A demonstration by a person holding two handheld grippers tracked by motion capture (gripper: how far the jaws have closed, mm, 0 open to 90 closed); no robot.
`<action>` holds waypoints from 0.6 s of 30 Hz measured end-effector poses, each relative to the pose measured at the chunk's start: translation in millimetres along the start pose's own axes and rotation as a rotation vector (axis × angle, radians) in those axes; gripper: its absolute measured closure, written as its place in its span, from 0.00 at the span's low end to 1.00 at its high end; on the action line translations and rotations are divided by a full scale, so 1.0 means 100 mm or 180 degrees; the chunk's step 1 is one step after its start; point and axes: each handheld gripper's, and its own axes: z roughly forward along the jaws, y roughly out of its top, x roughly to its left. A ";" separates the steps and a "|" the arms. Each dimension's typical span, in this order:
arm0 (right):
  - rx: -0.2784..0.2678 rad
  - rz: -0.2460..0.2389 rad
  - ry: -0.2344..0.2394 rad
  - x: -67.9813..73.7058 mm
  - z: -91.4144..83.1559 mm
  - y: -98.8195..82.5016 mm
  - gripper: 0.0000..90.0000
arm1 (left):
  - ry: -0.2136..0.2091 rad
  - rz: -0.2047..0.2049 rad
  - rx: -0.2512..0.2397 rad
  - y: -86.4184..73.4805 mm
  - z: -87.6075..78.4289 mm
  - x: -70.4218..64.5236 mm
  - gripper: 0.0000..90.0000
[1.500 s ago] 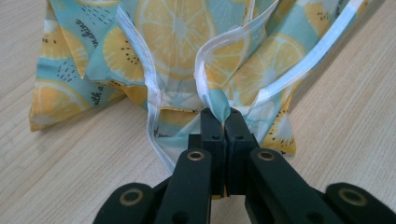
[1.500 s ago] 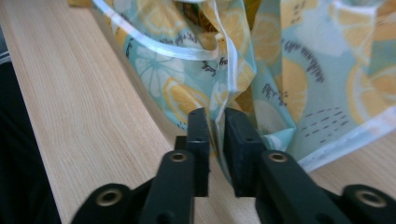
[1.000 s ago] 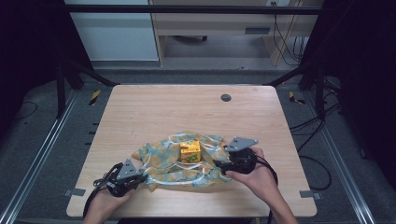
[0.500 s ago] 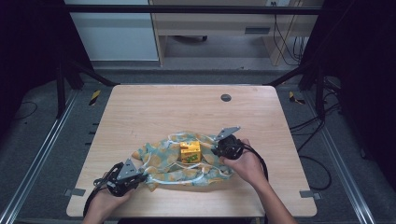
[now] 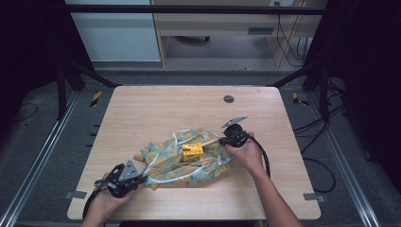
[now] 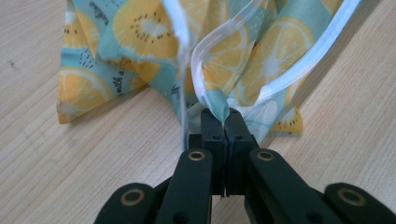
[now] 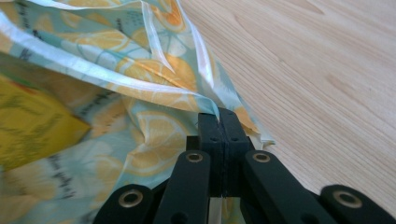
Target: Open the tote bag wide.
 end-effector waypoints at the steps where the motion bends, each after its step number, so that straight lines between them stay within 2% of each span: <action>1: 0.0000 0.0000 0.0000 0.00 0.00 0.00 1.00 | 0.0000 0.0000 0.0000 0.00 0.00 0.00 0.99; 5: 0.0020 0.0080 -0.0009 -0.05 0.06 -0.02 1.00 | -0.0007 0.0004 0.0060 0.00 0.01 0.01 1.00; 18: 0.0012 0.0105 -0.0048 -0.09 0.11 -0.04 1.00 | -0.0008 0.0021 0.0134 0.00 0.01 0.01 1.00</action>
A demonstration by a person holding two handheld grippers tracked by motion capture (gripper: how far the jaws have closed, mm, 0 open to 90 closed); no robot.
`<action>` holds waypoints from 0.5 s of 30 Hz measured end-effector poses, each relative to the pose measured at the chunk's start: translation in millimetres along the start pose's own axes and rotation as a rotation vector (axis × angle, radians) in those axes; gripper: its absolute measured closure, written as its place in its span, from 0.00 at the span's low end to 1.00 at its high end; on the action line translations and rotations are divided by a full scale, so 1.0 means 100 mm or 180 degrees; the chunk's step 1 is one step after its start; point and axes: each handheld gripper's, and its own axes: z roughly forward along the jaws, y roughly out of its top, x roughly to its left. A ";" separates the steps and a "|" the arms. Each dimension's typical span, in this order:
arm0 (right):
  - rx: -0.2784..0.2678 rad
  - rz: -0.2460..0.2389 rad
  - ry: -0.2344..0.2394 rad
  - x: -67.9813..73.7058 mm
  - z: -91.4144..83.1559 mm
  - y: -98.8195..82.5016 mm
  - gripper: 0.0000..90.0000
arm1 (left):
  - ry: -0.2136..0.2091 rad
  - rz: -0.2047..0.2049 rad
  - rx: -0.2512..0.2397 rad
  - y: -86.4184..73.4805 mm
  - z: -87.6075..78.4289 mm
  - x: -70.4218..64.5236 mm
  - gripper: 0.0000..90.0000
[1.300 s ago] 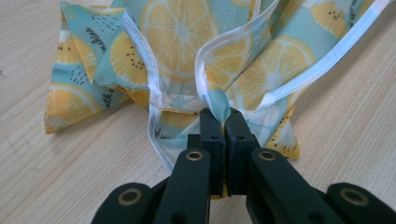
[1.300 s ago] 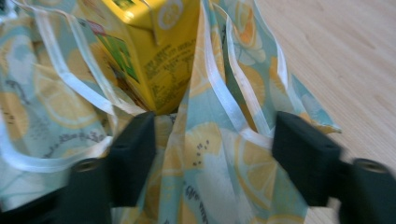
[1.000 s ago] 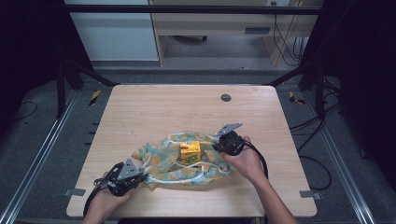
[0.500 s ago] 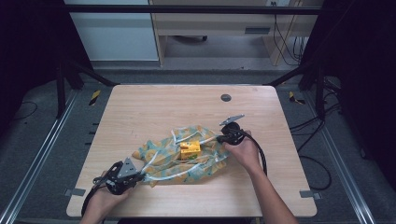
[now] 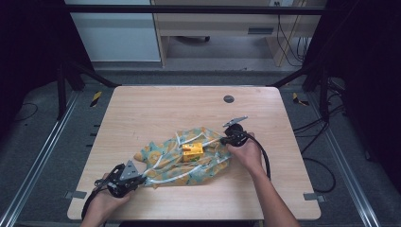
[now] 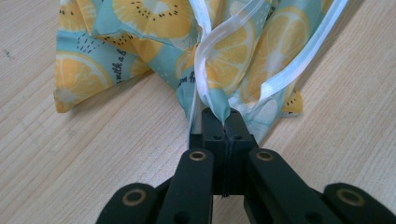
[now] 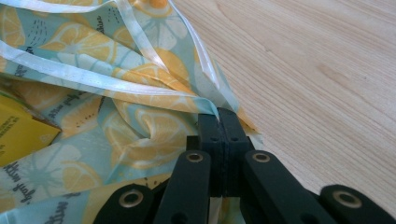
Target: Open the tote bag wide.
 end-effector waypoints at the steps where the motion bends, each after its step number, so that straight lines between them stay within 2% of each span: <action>1: 0.0029 -0.0017 -0.0016 -0.01 0.00 0.00 1.00 | -0.0011 0.0004 0.0002 0.00 0.00 0.00 1.00; 8: 0.0000 -0.0007 -0.0068 -0.01 0.03 0.00 1.00 | -0.0018 0.0027 0.0022 0.01 0.01 -0.01 1.00; 15: -0.0019 0.0017 -0.0121 -0.04 0.06 0.00 1.00 | 0.0033 0.0034 0.0030 0.04 0.05 0.00 1.00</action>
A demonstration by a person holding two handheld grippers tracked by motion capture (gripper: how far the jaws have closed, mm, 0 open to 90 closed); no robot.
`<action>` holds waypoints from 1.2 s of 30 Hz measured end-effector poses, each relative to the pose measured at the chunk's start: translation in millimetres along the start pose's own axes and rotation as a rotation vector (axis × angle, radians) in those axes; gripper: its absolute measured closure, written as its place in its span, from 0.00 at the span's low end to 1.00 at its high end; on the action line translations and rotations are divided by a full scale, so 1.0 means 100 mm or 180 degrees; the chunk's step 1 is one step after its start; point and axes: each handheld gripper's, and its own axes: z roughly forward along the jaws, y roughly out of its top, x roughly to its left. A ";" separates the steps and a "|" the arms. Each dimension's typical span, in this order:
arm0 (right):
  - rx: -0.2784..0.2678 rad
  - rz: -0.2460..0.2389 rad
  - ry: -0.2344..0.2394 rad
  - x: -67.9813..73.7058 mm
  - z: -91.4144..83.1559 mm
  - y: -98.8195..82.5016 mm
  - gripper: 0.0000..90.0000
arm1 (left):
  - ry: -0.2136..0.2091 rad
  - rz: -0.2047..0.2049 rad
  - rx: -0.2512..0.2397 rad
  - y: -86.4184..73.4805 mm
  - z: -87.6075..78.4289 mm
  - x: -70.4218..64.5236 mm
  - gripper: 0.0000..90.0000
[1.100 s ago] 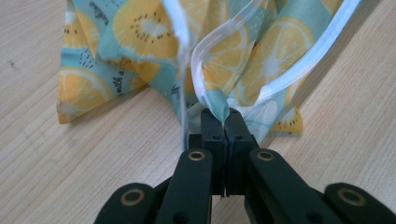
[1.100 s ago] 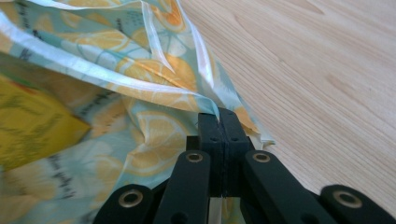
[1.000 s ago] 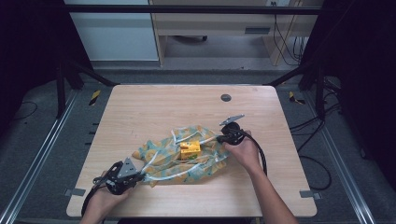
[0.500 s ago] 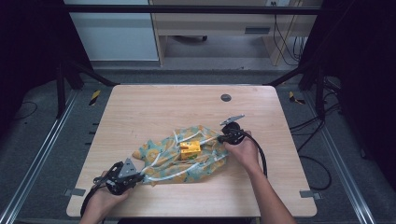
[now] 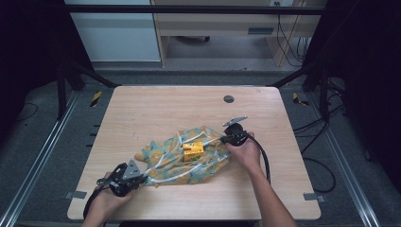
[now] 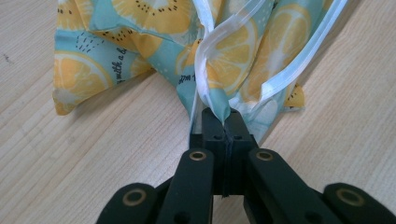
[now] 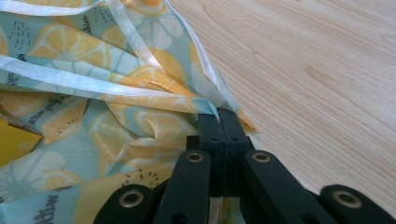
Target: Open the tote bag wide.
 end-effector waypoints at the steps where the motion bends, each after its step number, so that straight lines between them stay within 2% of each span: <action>1: 0.0003 0.0018 0.0000 0.00 0.00 0.00 1.00 | 0.0008 0.0001 0.0002 0.00 0.01 0.00 1.00; 5: 0.0011 -0.0015 -0.0009 -0.01 0.00 -0.01 1.00 | -0.0008 -0.0004 0.0010 0.00 0.01 0.01 1.00; 17: -0.0014 0.0012 0.0012 0.00 0.00 -0.09 1.00 | -0.0024 -0.0002 0.0028 -0.01 0.02 0.00 1.00; 31: 0.0010 -0.0253 -0.0058 0.05 -0.01 -0.12 1.00 | -0.0024 -0.0036 0.0042 -0.03 0.02 -0.02 1.00; 36: -0.0001 -0.0265 -0.0063 0.05 -0.02 -0.13 1.00 | -0.0013 -0.0049 0.0040 -0.03 0.02 -0.02 1.00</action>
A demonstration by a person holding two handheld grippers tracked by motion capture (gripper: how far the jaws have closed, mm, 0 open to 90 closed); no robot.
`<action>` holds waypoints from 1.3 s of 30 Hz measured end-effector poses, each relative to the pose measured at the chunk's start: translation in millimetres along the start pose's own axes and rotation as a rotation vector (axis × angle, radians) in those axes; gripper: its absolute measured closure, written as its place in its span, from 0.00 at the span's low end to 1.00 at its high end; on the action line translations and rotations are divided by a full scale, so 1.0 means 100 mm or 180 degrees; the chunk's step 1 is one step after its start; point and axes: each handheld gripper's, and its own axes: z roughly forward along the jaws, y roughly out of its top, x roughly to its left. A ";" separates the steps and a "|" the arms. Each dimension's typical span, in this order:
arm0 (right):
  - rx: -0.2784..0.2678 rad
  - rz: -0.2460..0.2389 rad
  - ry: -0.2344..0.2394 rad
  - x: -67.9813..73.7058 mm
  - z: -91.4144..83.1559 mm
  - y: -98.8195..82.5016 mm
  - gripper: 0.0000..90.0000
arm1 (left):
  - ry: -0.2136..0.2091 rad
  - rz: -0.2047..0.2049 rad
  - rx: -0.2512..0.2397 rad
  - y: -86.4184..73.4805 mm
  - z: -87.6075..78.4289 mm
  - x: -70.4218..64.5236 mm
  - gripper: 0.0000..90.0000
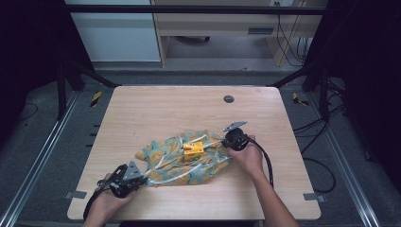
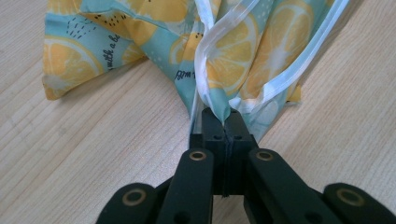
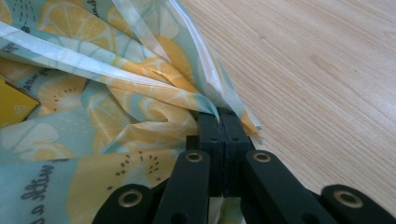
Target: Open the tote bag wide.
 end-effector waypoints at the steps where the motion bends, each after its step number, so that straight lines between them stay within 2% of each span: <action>1: -0.0008 -0.0003 -0.0008 0.00 0.00 0.00 1.00 | 0.0000 -0.0005 -0.0004 0.00 0.00 0.00 1.00; 6: -0.0034 0.0045 -0.0002 0.00 -0.01 -0.02 0.99 | 0.0009 -0.0007 -0.0011 0.00 0.00 -0.01 1.00; 12: -0.0092 -0.0032 -0.0039 0.02 -0.02 -0.06 0.99 | 0.0007 -0.0020 -0.0019 0.00 -0.01 0.00 1.00; 16: -0.0103 0.0008 -0.0043 0.02 -0.02 -0.05 0.94 | 0.0017 -0.0035 -0.0082 -0.01 -0.03 0.01 0.98; 17: -0.0124 -0.0002 -0.0032 0.00 -0.03 -0.05 0.92 | 0.0027 -0.0063 -0.0142 -0.01 -0.05 0.02 0.98; 18: -0.0158 0.0001 -0.0044 -0.02 -0.07 -0.05 0.83 | 0.0037 -0.0085 -0.0168 -0.01 -0.07 0.02 0.93; 19: -0.0168 0.0018 -0.0044 -0.02 -0.09 -0.04 0.79 | 0.0075 -0.0136 -0.0275 -0.01 -0.10 0.03 0.89; 20: -0.0168 0.0018 -0.0044 -0.02 -0.09 -0.04 0.79 | 0.0075 -0.0136 -0.0275 -0.01 -0.10 0.03 0.85; 21: -0.0196 0.0037 -0.0065 -0.03 -0.11 -0.04 0.72 | 0.0088 -0.0162 -0.0327 -0.01 -0.11 0.04 0.85; 22: -0.0235 0.0064 -0.0082 -0.04 -0.17 -0.03 0.61 | 0.0101 -0.0186 -0.0396 -0.01 -0.14 0.04 0.78; 27: -0.0331 0.0077 -0.0111 -0.02 -0.33 -0.01 0.41 | 0.0128 -0.0178 -0.0534 0.01 -0.18 0.01 0.58; 30: -0.0412 0.0069 -0.0127 0.01 -0.42 0.01 0.36 | 0.0117 -0.0169 -0.0603 0.02 -0.21 0.00 0.52; 32: -0.0483 0.0075 -0.0118 0.04 -0.49 0.03 0.34 | 0.0094 -0.0181 -0.0704 0.05 -0.23 -0.02 0.46; 35: -0.0519 0.0079 -0.0114 0.07 -0.55 0.05 0.33 | 0.0086 -0.0180 -0.0762 0.06 -0.25 -0.03 0.42; 36: -0.0547 0.0027 -0.0110 0.08 -0.58 0.07 0.32 | 0.0081 -0.0172 -0.0785 0.07 -0.27 -0.04 0.42; 37: -0.0604 0.0016 -0.0100 0.13 -0.65 0.10 0.32 | 0.0096 -0.0190 -0.0871 0.09 -0.31 -0.04 0.40; 39: -0.0638 0.0014 -0.0081 0.15 -0.69 0.10 0.33 | 0.0090 -0.0207 -0.0927 0.11 -0.34 -0.05 0.40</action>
